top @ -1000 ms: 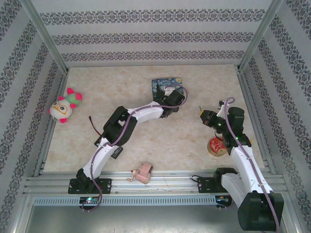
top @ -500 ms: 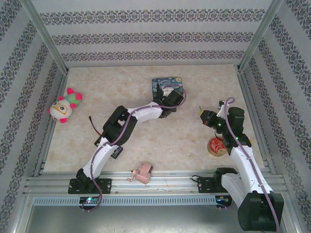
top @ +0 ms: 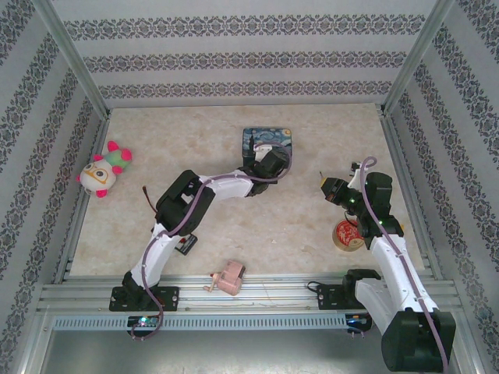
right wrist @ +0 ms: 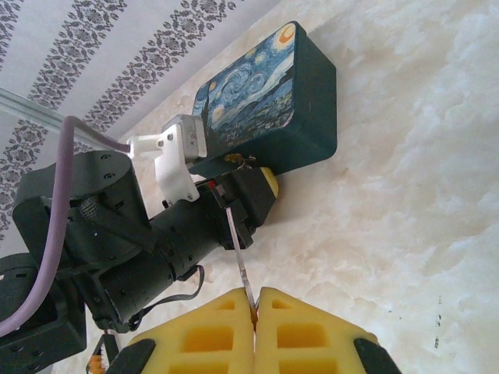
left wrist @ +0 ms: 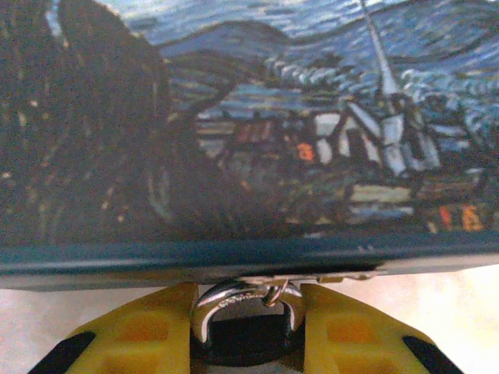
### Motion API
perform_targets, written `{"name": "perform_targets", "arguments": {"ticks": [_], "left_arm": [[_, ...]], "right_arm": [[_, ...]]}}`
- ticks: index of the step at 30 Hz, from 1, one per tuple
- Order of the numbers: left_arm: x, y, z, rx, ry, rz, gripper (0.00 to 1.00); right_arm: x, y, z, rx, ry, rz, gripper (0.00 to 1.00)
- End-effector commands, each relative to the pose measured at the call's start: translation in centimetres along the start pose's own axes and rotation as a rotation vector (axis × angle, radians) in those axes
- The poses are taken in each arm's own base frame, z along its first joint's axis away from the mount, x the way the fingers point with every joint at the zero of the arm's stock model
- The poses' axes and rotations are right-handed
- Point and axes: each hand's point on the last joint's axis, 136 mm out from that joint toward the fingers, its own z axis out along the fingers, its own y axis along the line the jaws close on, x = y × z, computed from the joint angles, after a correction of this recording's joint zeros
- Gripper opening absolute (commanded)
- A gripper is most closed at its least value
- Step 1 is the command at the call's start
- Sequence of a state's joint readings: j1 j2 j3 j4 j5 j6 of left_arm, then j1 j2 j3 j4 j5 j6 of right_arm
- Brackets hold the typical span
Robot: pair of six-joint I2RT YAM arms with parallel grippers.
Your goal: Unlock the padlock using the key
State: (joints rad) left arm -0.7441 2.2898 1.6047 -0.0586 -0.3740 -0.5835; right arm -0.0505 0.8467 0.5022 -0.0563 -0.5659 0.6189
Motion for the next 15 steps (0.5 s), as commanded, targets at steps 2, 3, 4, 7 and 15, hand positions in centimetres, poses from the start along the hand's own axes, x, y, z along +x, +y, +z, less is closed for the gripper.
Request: {"name": "perform_targets", "arguments": {"ticks": [2, 3, 4, 7, 15], "left_arm": [[0.3, 1.7, -0.9, -0.026, 0.01, -0.01, 0.0], [0.3, 1.9, -1.1, -0.026, 0.007, -0.014, 0.0], [0.4, 2.0, -1.3, -0.026, 0.002, -0.019, 0.0], [0.6, 2.8, -1.9, -0.035, -0.004, -0.03, 0.0], [1.6, 5.4, -3.5, -0.071, 0.0, -0.045, 0.0]], "right_arm": [[-0.1, 0.3, -0.3, -0.013, -0.002, -0.03, 0.0], [0.0, 0.3, -0.3, -0.014, 0.0, -0.029, 0.0], [0.0, 0.2, -0.3, -0.012, 0.003, -0.029, 0.0], [0.4, 0.0, -0.2, -0.009, 0.013, -0.025, 0.0], [1.7, -0.6, 0.3, -0.004, 0.052, -0.017, 0.0]]}}
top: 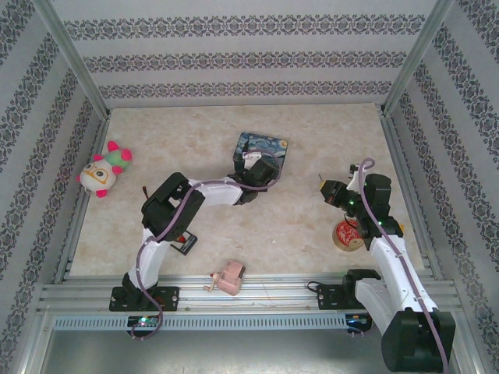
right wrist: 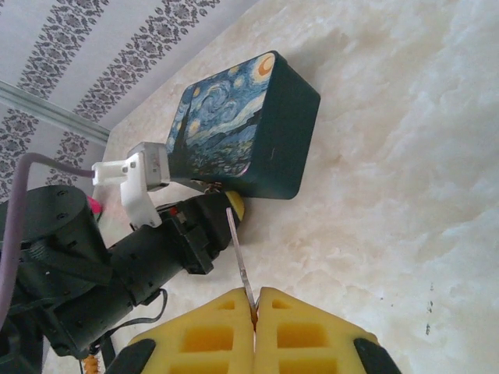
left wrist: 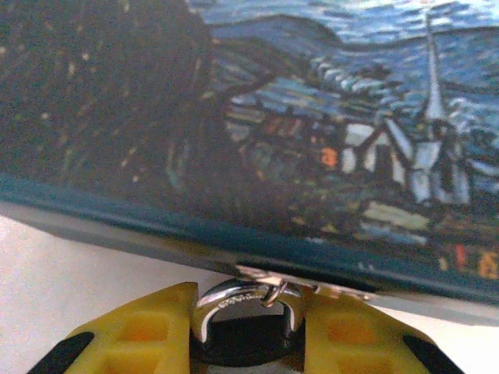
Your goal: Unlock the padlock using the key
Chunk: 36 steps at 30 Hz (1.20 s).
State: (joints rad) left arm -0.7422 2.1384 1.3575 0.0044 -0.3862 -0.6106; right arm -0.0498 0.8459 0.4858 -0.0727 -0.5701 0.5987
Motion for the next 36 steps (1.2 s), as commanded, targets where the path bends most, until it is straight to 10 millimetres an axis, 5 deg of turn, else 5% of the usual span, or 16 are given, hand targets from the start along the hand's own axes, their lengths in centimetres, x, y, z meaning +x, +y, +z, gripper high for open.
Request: {"name": "perform_targets", "arguments": {"ticks": [1, 15, 27, 36], "left_arm": [[-0.5, 2.2, -0.9, -0.047, -0.017, -0.032, 0.0], [1.9, 5.7, -4.3, -0.082, -0.035, -0.205, 0.0], [3.8, -0.9, -5.7, 0.115, 0.061, -0.269, 0.0], [3.5, -1.6, -5.9, 0.148, 0.066, -0.282, 0.06]], "right_arm": [[1.0, 0.1, 0.2, -0.013, 0.033, -0.016, 0.0], [3.2, -0.1, 2.1, 0.032, 0.112, -0.072, 0.0], [4.1, -1.4, 2.2, 0.084, 0.139, -0.076, 0.0], [5.5, -2.1, 1.7, 0.098, 0.15, -0.071, 0.0]]}}
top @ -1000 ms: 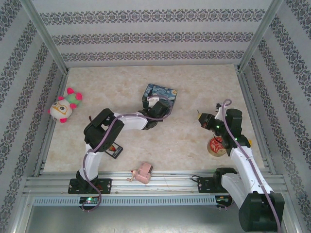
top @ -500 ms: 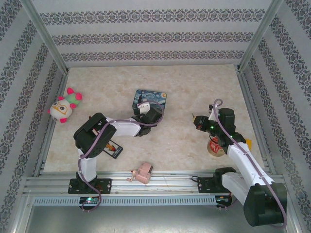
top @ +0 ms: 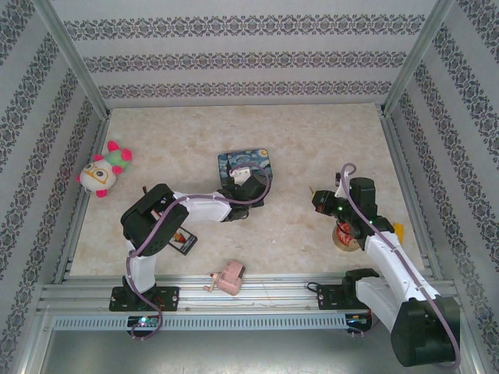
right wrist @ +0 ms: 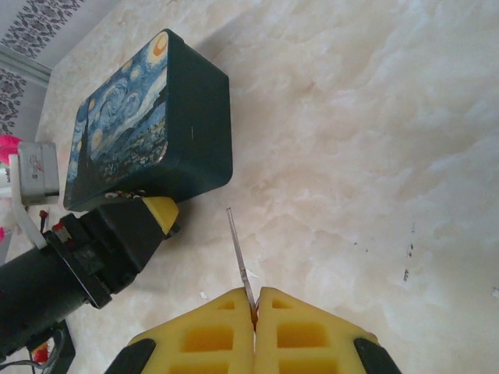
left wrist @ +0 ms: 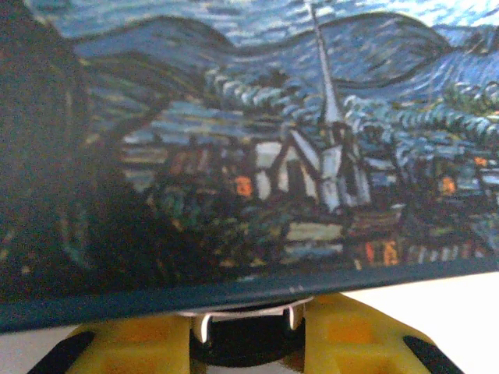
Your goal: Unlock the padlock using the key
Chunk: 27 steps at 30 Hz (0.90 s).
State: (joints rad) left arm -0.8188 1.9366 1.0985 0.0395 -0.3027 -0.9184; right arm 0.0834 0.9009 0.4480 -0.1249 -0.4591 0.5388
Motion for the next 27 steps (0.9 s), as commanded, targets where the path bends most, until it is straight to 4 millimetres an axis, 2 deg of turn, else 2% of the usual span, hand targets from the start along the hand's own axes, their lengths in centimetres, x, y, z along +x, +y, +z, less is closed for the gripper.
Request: {"name": "perform_targets", "arguments": {"ticks": [1, 9, 15, 27], "left_arm": [[-0.7, -1.7, -0.3, 0.058, -0.015, -0.033, 0.07], [-0.1, -1.3, 0.3, 0.061, 0.025, -0.036, 0.16], [0.9, -0.9, 0.9, 0.057, 0.064, -0.005, 0.2], [1.9, -0.6, 1.3, 0.106, 0.121, 0.042, 0.42]], "right_arm": [[1.0, -0.4, 0.1, 0.012, 0.016, -0.018, 0.0], [2.2, -0.4, 0.6, 0.014, 0.048, -0.014, 0.0], [2.4, -0.4, 0.7, 0.02, 0.05, -0.022, 0.0], [2.7, -0.6, 1.1, 0.027, 0.073, -0.036, 0.0]]}}
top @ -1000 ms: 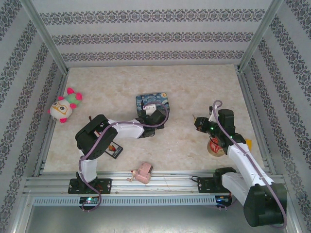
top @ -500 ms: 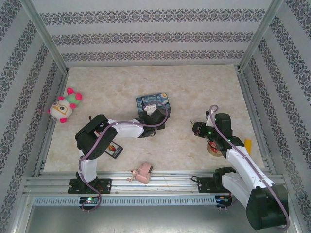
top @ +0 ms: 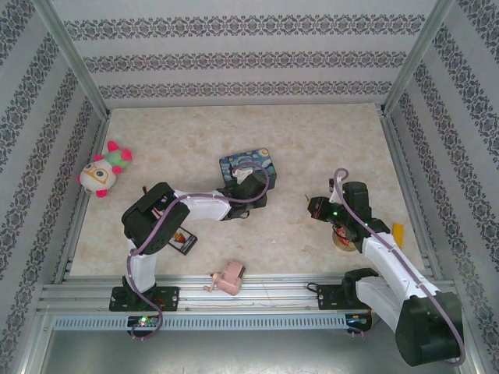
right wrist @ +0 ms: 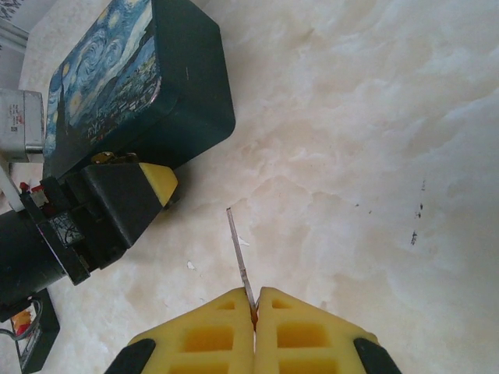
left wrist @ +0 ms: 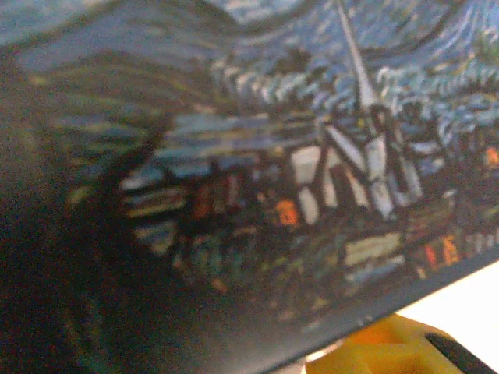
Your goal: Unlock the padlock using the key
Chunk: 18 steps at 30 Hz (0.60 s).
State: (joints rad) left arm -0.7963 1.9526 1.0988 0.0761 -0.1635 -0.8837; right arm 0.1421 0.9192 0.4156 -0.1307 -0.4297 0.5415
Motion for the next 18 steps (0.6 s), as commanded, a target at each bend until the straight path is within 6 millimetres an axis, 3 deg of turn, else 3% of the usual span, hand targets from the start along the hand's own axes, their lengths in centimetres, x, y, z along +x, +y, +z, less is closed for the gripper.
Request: {"name": "perform_targets", "arguments": {"ticks": [1, 12, 18], "left_arm": [[0.8, 0.5, 0.7, 0.028, 0.034, 0.031, 0.44], [0.0, -0.7, -0.4, 0.165, 0.016, 0.067, 0.8], [-0.5, -0.4, -1.0, 0.213, -0.003, 0.065, 0.83]], "right_arm": [[0.2, -0.1, 0.2, 0.008, 0.007, -0.029, 0.0], [-0.1, 0.1, 0.0, 0.011, -0.003, -0.034, 0.0], [-0.4, 0.4, -0.1, 0.008, -0.005, -0.038, 0.0]]}}
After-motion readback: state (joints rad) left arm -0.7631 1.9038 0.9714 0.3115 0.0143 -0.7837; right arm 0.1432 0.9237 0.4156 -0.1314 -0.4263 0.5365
